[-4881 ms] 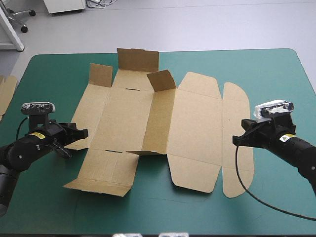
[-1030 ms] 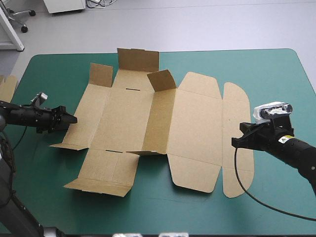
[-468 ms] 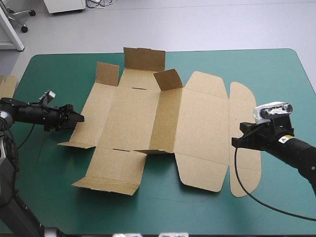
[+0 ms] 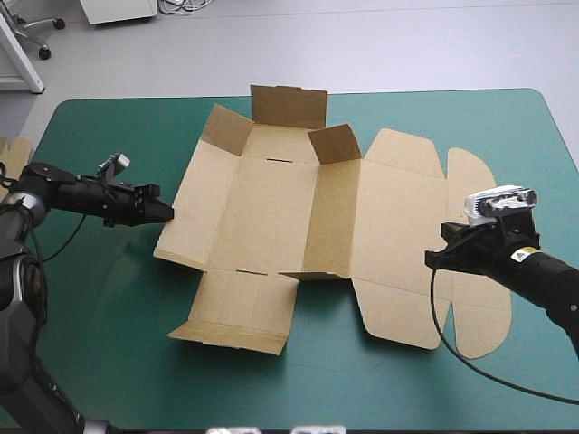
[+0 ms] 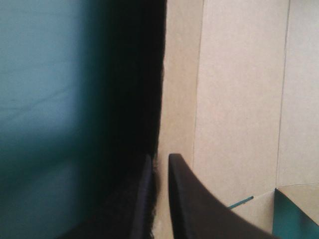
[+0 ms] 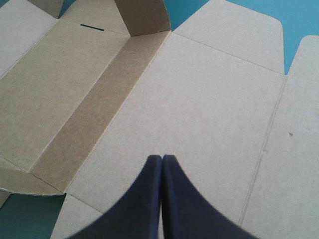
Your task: Fold the box
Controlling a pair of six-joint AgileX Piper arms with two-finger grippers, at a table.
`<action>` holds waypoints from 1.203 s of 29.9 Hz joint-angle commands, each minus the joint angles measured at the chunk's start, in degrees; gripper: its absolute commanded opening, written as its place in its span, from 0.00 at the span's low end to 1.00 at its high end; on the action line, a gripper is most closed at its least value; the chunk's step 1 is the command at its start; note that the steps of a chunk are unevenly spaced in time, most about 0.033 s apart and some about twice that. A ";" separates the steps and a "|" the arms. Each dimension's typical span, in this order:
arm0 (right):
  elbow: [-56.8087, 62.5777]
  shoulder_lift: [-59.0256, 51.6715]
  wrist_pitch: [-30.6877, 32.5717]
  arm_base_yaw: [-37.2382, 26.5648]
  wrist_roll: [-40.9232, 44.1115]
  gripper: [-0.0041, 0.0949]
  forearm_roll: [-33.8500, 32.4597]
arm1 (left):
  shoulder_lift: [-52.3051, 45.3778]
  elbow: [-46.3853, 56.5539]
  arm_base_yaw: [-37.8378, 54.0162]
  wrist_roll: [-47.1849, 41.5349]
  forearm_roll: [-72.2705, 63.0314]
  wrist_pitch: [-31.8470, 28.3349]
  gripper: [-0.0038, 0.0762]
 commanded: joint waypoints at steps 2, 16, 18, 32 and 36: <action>-1.97 -0.71 -3.11 -0.46 0.07 0.03 0.93 | -6.62 -1.23 -0.56 -0.97 -5.15 6.21 0.03; -1.97 -0.71 -2.39 -0.46 0.62 0.03 1.37 | -21.37 -1.23 -0.56 2.53 -3.13 2.06 0.03; -1.97 -0.71 -2.39 -0.46 0.78 0.03 1.52 | -22.68 -1.23 -0.56 2.54 -1.96 -2.15 0.03; -1.97 -0.71 -2.28 -0.46 1.02 0.03 1.92 | -24.47 -1.23 -0.56 0.08 -0.33 3.04 0.39; -1.97 -0.71 -2.28 -0.46 1.29 0.03 1.92 | -24.47 -1.23 -0.56 -2.89 -1.13 4.65 0.75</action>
